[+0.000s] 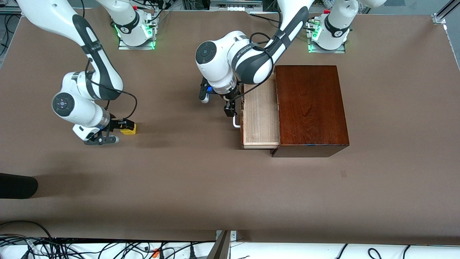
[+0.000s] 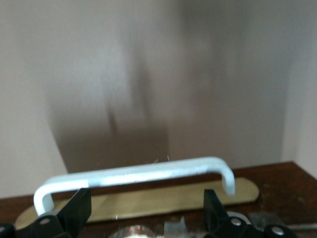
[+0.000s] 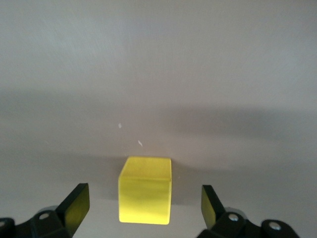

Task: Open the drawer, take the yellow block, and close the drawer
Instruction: 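Set the cube down with the right gripper while the left gripper reaches the drawer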

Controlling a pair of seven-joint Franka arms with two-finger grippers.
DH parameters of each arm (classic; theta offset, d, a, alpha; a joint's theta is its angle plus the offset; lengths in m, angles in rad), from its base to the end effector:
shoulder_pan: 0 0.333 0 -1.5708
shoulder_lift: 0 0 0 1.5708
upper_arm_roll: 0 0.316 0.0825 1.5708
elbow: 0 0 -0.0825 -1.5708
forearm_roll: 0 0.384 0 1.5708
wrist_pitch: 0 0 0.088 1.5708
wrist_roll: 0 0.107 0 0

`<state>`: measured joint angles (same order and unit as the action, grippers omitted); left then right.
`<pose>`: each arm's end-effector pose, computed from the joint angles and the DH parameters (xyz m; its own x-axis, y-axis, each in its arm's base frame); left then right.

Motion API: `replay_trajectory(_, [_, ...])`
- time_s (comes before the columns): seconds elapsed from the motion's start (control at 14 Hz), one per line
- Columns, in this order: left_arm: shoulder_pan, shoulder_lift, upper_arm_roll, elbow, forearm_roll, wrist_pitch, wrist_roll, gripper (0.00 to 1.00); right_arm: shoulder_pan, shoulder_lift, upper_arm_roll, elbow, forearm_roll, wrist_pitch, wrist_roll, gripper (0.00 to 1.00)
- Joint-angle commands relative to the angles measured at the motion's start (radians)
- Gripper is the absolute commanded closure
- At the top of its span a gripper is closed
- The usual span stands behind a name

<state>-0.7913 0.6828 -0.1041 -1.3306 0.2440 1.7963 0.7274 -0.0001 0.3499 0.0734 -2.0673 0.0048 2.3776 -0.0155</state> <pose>0.4713 -0.5310 0.3156 -0.1153 -0.9578 -0.2632 -0.9933 0.1121 0.0274 0.5843 0.0422 0.2588 0.9959 0.0817 -0.0384 0.0806 -0.9963 -0.0289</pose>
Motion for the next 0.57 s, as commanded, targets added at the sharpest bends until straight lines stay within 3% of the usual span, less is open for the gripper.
replay_trajectory(0.0, [0.003,-0.026,0.003,-0.007,0.041,-0.054,-0.005,0.00,-0.008,-0.129,0.006,0.007,-0.006,-0.067,-0.006,0.00])
replay_trajectory(0.14, [0.012,-0.031,0.004,-0.016,0.069,-0.061,0.003,0.00,-0.008,-0.195,0.009,0.065,-0.002,-0.208,0.005,0.00])
replay_trajectory(0.5, [0.063,-0.066,0.006,-0.076,0.084,-0.063,0.006,0.00,-0.008,-0.247,0.009,0.359,0.003,-0.602,0.003,0.00])
